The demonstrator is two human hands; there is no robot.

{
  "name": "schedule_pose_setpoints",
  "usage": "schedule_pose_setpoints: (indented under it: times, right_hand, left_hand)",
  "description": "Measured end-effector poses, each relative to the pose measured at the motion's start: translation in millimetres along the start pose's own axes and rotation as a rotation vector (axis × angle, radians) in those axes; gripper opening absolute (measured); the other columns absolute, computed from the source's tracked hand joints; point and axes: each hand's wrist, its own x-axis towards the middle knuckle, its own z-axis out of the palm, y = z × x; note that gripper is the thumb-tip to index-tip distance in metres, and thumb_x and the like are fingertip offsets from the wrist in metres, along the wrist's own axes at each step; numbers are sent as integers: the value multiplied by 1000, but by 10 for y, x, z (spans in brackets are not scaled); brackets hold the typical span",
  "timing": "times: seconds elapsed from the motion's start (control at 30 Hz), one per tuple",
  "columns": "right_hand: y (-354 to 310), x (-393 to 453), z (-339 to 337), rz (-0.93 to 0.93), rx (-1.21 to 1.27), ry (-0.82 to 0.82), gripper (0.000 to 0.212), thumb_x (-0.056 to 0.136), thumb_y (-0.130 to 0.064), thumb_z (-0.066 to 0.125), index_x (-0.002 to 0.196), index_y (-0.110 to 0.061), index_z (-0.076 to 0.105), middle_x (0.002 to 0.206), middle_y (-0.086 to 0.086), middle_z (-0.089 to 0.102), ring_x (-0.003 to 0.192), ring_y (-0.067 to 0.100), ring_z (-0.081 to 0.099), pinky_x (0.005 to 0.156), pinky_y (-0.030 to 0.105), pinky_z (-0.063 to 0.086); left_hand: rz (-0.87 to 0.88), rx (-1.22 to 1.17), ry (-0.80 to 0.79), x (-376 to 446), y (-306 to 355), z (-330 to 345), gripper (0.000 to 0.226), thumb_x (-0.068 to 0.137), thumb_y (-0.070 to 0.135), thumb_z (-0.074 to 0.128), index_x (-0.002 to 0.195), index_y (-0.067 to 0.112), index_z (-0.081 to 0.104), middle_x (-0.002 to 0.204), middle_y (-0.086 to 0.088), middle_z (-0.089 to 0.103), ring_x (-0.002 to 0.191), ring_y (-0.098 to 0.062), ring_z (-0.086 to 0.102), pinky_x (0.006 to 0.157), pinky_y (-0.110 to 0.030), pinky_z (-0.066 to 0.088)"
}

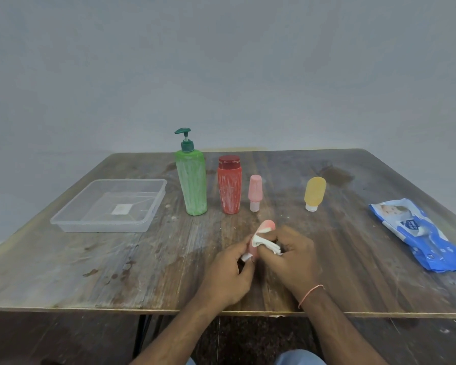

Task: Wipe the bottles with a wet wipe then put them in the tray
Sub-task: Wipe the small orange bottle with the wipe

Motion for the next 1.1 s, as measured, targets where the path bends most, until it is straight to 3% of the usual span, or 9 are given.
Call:
schedule_pose_setpoints:
  times: [0.07, 0.2, 0.4, 0.53, 0.63, 0.73, 0.93, 1.1]
  right_hand:
    - [24, 0, 16, 52, -21, 70, 4, 84, -31, 82, 87, -29, 81, 80, -18, 73, 76, 10, 70, 64, 34, 59]
    - [67, 52, 47, 120, -61, 214, 16, 89, -16, 81, 99, -29, 83, 89, -18, 76, 84, 7, 71, 70, 42, 62]
    - [62, 62, 43, 21, -45, 60, 24, 93, -12, 76, 108, -30, 82, 92, -17, 73, 83, 10, 69, 67, 38, 59]
    - [5, 37, 33, -61, -23, -81, 25, 93, -13, 79, 111, -30, 82, 98, -18, 73, 89, 10, 71, 74, 21, 55]
    - [-13, 14, 61, -137, -7, -159, 24, 91, -11, 78, 108, -27, 84, 100, -15, 74, 90, 9, 72, 76, 27, 58]
    - [4, -9, 107, -175, 32, -216, 19, 88, -13, 76, 99, -26, 84, 97, -13, 74, 85, 11, 73, 71, 38, 58]
    - [15, -25, 100, -195, 37, -219, 24, 86, -7, 79, 97, -28, 84, 94, -11, 75, 83, 12, 73, 69, 40, 58]
    - [26, -19, 52, -202, -155, -130, 26, 93, -27, 71, 116, -34, 80, 106, -17, 75, 96, 4, 69, 80, 30, 58]
  left_hand:
    - [-1, 6, 0, 9, -13, -2, 54, 103, 32, 58, 155, 46, 47, 139, 30, 63, 128, 9, 58, 108, -25, 51]
    - [-6, 69, -18, 6, -11, -8, 58, 103, 34, 56, 158, 44, 42, 142, 27, 62, 127, 5, 58, 108, -31, 53]
    - [-2, 54, -9, 5, 11, -16, 54, 104, 35, 57, 156, 46, 45, 131, 26, 67, 116, 6, 63, 98, -25, 55]
    - [-36, 15, 2, 12, 9, -26, 19, 106, 35, 57, 122, 39, 67, 101, 21, 72, 91, 1, 66, 81, -36, 60]
    - [-42, -53, 3, 20, 22, -36, 43, 103, 26, 60, 141, 45, 61, 121, 29, 72, 111, 8, 66, 98, -29, 57]
    - [-50, -116, 44, 36, 9, -39, 59, 97, 18, 63, 146, 50, 56, 131, 32, 68, 125, 9, 61, 108, -26, 51]
    - [-94, -205, 50, 47, 11, -63, 57, 95, 6, 67, 139, 42, 64, 124, 26, 73, 119, 5, 66, 108, -33, 55]
    - [-114, -262, 1, 65, 19, -87, 48, 104, 12, 62, 142, 41, 61, 134, 24, 70, 131, 1, 61, 117, -37, 48]
